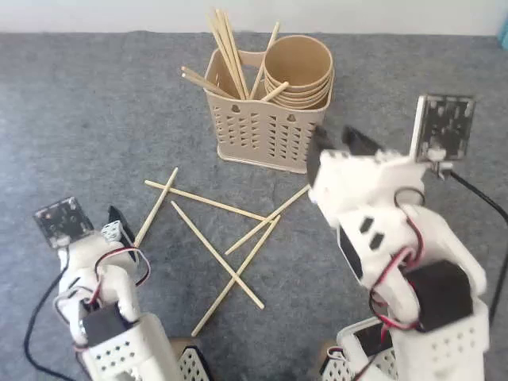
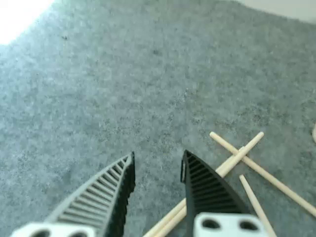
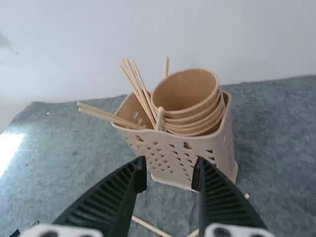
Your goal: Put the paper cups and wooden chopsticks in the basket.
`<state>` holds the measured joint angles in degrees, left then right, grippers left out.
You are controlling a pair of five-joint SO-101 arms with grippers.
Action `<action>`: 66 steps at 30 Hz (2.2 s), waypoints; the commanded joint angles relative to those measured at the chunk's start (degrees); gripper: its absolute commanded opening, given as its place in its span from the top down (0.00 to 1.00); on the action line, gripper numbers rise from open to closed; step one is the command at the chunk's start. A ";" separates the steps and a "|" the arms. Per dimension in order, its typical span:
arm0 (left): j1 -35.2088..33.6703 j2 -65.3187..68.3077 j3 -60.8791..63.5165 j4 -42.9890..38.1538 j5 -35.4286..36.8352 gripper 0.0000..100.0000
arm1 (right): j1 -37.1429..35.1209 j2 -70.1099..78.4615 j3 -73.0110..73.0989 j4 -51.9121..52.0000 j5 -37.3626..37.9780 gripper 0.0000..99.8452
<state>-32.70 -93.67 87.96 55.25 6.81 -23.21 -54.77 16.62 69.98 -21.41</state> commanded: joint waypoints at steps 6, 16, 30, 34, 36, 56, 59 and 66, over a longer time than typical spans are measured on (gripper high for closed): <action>6.07 31.38 -15.34 -3.96 -6.15 0.86 | 6.20 -2.95 -2.73 20.79 -2.20 0.84; 10.46 58.20 -22.02 -11.87 -14.95 0.86 | 23.16 -3.65 17.85 15.78 4.31 0.84; 10.64 74.02 -28.44 -11.34 -20.13 0.99 | 26.77 -3.65 32.09 5.76 4.13 0.84; 10.64 74.02 -28.53 -11.25 -21.63 0.99 | 27.03 -3.65 34.64 4.26 2.73 0.84; 10.64 73.93 -28.70 -11.25 -21.71 0.99 | 27.03 -3.65 36.13 2.77 2.20 0.84; 13.63 61.27 -58.33 16.79 -17.05 0.99 | 13.85 -3.65 59.52 -15.69 12.84 0.84; 13.80 49.93 -56.48 16.62 -13.27 0.99 | 10.33 -3.65 58.11 -12.97 15.03 0.84; 13.54 25.58 -40.22 9.76 -6.68 0.99 | -4.62 -3.38 57.93 -12.44 34.81 0.83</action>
<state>-19.34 -58.24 42.42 69.05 -2.33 -19.34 -57.32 77.89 56.97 -2.42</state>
